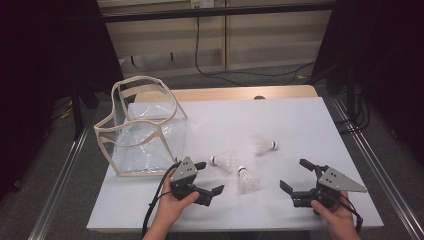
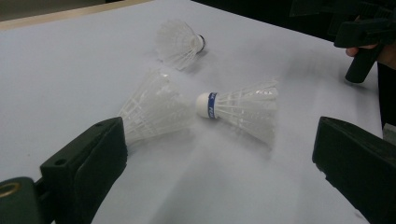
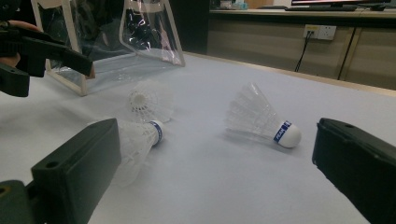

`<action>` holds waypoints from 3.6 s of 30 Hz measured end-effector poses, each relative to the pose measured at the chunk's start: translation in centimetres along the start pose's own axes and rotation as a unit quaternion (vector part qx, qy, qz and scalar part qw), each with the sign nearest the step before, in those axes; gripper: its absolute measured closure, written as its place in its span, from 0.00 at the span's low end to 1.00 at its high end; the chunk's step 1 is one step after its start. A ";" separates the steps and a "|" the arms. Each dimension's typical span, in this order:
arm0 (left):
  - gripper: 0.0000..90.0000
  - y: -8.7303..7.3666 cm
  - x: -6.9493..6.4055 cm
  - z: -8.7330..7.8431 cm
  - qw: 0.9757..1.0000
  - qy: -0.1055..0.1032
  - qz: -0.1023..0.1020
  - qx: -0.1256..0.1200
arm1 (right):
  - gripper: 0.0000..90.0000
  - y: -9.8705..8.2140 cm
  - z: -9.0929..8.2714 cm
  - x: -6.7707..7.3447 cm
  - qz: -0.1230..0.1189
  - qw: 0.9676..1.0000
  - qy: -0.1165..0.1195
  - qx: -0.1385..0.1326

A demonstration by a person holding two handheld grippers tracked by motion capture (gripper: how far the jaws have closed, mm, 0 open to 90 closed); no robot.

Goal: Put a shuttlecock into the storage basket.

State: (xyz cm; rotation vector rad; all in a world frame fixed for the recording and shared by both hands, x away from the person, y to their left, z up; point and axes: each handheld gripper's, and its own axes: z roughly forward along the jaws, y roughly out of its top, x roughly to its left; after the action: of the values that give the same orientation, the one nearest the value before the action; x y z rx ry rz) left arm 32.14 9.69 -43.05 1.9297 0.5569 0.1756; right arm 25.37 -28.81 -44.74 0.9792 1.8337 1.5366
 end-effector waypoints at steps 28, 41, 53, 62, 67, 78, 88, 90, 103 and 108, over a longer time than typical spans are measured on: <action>0.04 0.5 -0.7 1.7 1.000 -0.010 0.006 0.016 | 0.01 0.0 0.0 0.0 -0.001 1.000 0.006 0.002; 0.04 0.5 -0.9 2.1 1.000 -0.014 0.009 0.022 | 0.01 0.0 0.1 0.0 -0.003 1.000 0.007 0.002; 0.04 0.7 -1.3 2.8 0.999 -0.017 0.008 0.031 | 0.01 0.0 0.0 0.0 -0.003 1.000 0.007 0.002; 0.04 0.8 -1.6 3.6 0.999 -0.019 0.013 0.038 | 0.01 0.0 0.0 0.0 -0.003 1.000 0.008 0.002; 0.04 0.8 -1.8 3.8 0.999 -0.020 0.017 0.042 | 0.01 0.0 0.1 0.0 -0.003 1.000 0.008 0.002; 0.04 0.9 -1.9 4.1 0.999 -0.020 0.018 0.047 | 0.01 0.0 0.1 0.1 -0.002 1.000 0.009 0.003; 0.04 1.0 -2.4 4.6 0.998 -0.021 0.020 0.053 | 0.01 0.0 0.1 0.0 -0.002 1.000 0.008 0.002; 0.04 1.0 -2.4 4.7 0.998 -0.021 0.019 0.053 | 0.01 0.0 0.0 0.0 -0.003 1.000 0.008 0.002; 0.07 1.6 -3.0 5.6 0.998 -0.024 -0.002 0.055 | 0.01 0.0 0.0 0.0 -0.002 1.000 0.009 0.001; 0.07 1.6 -3.0 5.9 0.998 -0.022 -0.003 0.063 | 0.01 0.0 0.0 0.0 -0.003 1.000 0.009 0.002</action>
State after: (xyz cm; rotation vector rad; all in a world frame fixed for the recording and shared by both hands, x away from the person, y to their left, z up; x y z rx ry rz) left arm 32.12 2.92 -43.68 2.0487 0.5571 0.0956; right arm 25.37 -28.77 -44.75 0.9635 1.8511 1.5449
